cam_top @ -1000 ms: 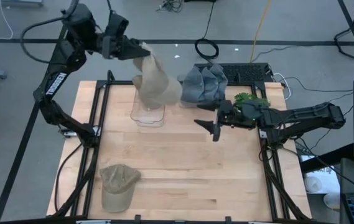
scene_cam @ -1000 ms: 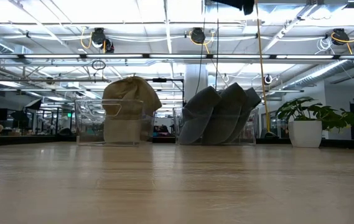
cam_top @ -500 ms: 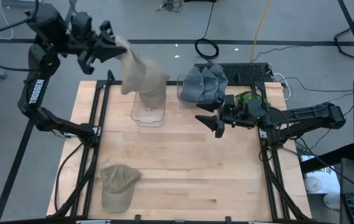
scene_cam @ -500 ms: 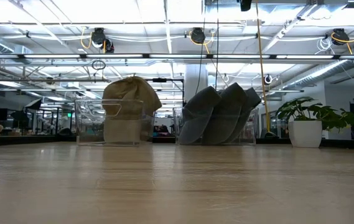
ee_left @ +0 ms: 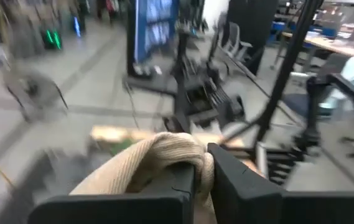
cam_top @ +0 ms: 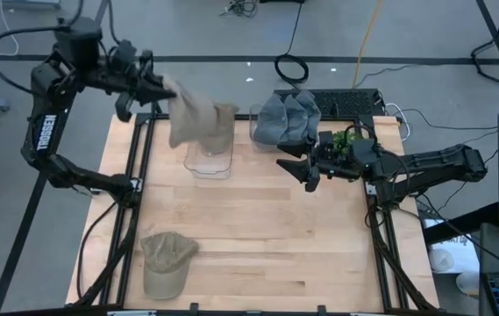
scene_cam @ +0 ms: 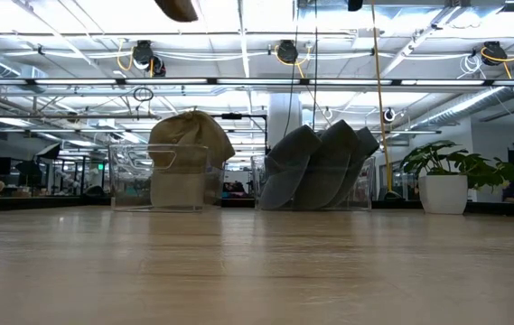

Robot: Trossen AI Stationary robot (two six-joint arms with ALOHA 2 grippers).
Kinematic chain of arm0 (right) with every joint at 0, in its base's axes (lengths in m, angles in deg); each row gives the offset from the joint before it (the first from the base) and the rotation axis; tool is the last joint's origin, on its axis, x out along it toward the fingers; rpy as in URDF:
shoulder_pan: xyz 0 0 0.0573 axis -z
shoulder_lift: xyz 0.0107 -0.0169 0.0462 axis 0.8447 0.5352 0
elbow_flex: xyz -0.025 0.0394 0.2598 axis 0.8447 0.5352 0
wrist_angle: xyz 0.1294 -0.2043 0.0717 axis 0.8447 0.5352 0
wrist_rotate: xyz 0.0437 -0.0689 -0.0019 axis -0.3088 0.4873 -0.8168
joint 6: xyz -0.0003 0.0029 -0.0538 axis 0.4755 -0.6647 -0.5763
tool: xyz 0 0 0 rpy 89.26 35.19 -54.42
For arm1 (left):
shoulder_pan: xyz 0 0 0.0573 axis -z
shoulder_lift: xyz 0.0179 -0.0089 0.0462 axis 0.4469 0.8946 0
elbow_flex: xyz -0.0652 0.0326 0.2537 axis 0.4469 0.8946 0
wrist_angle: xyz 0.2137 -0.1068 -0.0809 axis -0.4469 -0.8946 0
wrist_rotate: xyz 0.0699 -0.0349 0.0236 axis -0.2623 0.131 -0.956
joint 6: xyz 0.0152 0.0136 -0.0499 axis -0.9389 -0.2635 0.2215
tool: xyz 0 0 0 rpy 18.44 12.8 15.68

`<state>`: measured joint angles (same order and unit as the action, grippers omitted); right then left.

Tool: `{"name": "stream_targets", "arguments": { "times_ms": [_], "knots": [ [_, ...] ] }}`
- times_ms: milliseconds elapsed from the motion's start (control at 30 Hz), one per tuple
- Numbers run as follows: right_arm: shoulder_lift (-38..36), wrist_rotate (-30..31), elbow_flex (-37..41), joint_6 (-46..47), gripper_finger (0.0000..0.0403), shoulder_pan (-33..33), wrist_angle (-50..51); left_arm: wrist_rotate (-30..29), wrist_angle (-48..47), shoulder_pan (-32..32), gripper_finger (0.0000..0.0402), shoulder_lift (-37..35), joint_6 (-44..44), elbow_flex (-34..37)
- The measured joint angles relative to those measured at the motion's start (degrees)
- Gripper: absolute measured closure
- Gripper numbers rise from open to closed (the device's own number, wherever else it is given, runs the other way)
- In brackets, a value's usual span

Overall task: Pick & Place hat
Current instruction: Put the right brown cap into the left transparent bin

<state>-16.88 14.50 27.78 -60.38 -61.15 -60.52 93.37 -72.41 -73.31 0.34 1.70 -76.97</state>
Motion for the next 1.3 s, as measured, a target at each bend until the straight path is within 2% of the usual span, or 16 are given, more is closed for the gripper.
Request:
{"name": "stream_targets", "arguments": {
  "times_ms": [167, 300, 400, 533, 667, 800, 1100, 1300],
  "knots": [
    [0.0, 0.1, 0.0, 0.4, 0.0114, 0.0, 0.0, 0.3, -12.4, 0.6, 0.0378, 0.7, 3.1, 0.0],
    [0.0, 0.2, 0.0, 0.4, 0.0114, 0.0, 0.0, -2.0, -21.2, 0.7, 0.0378, 1.1, 2.9, 0.0],
    [0.0, 0.2, 0.0, 0.4, 0.0115, 0.0, 0.0, -6.1, -26.1, 0.8, 0.0378, 1.2, 2.9, 0.0],
    [0.0, 0.2, 0.0, -0.1, 0.0115, 0.0, 0.0, -15.7, -30.9, 1.1, 0.0378, 1.4, 0.3, 0.0],
    [0.0, 0.2, 0.0, -0.2, 0.0115, 0.0, 0.0, -24.8, -33.1, 3.0, 0.0378, 1.3, -6.9, 0.0],
    [0.0, 0.1, 0.0, -0.7, 0.0115, 0.0, 0.0, -30.2, -33.0, 5.8, 0.0378, 1.4, -14.8, 0.0],
    [0.0, 0.1, -0.1, -0.9, 0.0115, 0.0, 0.0, -32.2, -33.0, 11.8, 0.0378, 3.9, -26.1, 0.0],
    [0.0, 0.1, -0.1, -0.9, 0.0115, 0.0, 0.0, -38.5, -33.0, 17.9, 0.0378, 7.2, -27.0, 0.0]
  ]
}}
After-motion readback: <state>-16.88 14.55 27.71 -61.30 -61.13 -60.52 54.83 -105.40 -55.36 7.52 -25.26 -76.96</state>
